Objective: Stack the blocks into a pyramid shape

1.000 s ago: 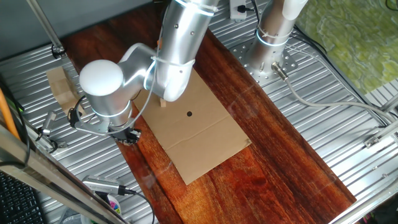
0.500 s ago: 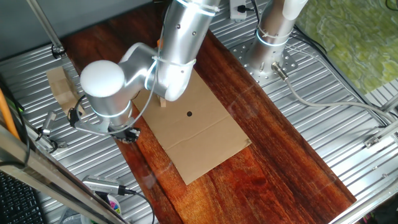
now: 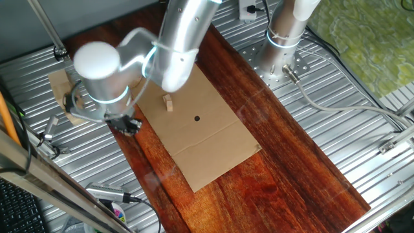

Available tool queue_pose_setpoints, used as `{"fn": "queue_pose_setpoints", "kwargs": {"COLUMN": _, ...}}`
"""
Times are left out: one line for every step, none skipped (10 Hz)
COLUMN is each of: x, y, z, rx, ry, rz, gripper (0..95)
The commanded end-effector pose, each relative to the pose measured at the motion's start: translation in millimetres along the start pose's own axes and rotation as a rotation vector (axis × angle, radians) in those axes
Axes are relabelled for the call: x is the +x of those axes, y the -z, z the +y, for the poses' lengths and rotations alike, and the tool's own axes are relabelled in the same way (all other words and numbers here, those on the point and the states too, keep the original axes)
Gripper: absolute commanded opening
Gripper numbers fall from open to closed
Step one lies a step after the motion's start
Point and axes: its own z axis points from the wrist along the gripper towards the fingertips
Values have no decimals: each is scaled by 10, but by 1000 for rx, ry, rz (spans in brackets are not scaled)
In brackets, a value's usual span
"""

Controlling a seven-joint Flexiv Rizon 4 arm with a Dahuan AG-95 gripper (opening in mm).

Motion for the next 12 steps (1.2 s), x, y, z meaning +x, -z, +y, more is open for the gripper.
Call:
{"fn": "queue_pose_setpoints", "kwargs": {"x": 292, "y": 58, "z": 39, "rx": -11, "ry": -53, "rz": 0, "gripper": 0}}
{"fn": "queue_pose_setpoints", "kwargs": {"x": 429, "y": 100, "z": 47, "rx": -20, "ry": -80, "rz": 5, "gripper": 0}}
{"fn": "queue_pose_setpoints", "kwargs": {"x": 548, "y": 154, "z": 60, "rx": -39, "ry": -113, "rz": 18, "gripper": 0}}
{"fn": "queue_pose_setpoints", "kwargs": {"x": 673, "y": 211, "z": 80, "rx": -55, "ry": -144, "rz": 33, "gripper": 0}}
{"fn": "queue_pose_setpoints", "kwargs": {"x": 804, "y": 257, "z": 104, "rx": -71, "ry": -167, "rz": 43, "gripper": 0}}
{"fn": "queue_pose_setpoints", "kwargs": {"x": 966, "y": 302, "z": 149, "rx": -99, "ry": -211, "rz": 41, "gripper": 0}}
{"fn": "queue_pose_setpoints", "kwargs": {"x": 1107, "y": 327, "z": 191, "rx": -118, "ry": -241, "rz": 37, "gripper": 0}}
{"fn": "queue_pose_setpoints", "kwargs": {"x": 1220, "y": 342, "z": 229, "rx": -129, "ry": -263, "rz": 30, "gripper": 0}}
{"fn": "queue_pose_setpoints", "kwargs": {"x": 1368, "y": 385, "z": 297, "rx": -133, "ry": -304, "rz": 26, "gripper": 0}}
{"fn": "queue_pose_setpoints", "kwargs": {"x": 1414, "y": 408, "z": 334, "rx": -134, "ry": -325, "rz": 30, "gripper": 0}}
{"fn": "queue_pose_setpoints", "kwargs": {"x": 1465, "y": 424, "z": 388, "rx": -134, "ry": -338, "rz": 37, "gripper": 0}}
{"fn": "queue_pose_setpoints", "kwargs": {"x": 1544, "y": 422, "z": 477, "rx": -136, "ry": -360, "rz": 35, "gripper": 0}}
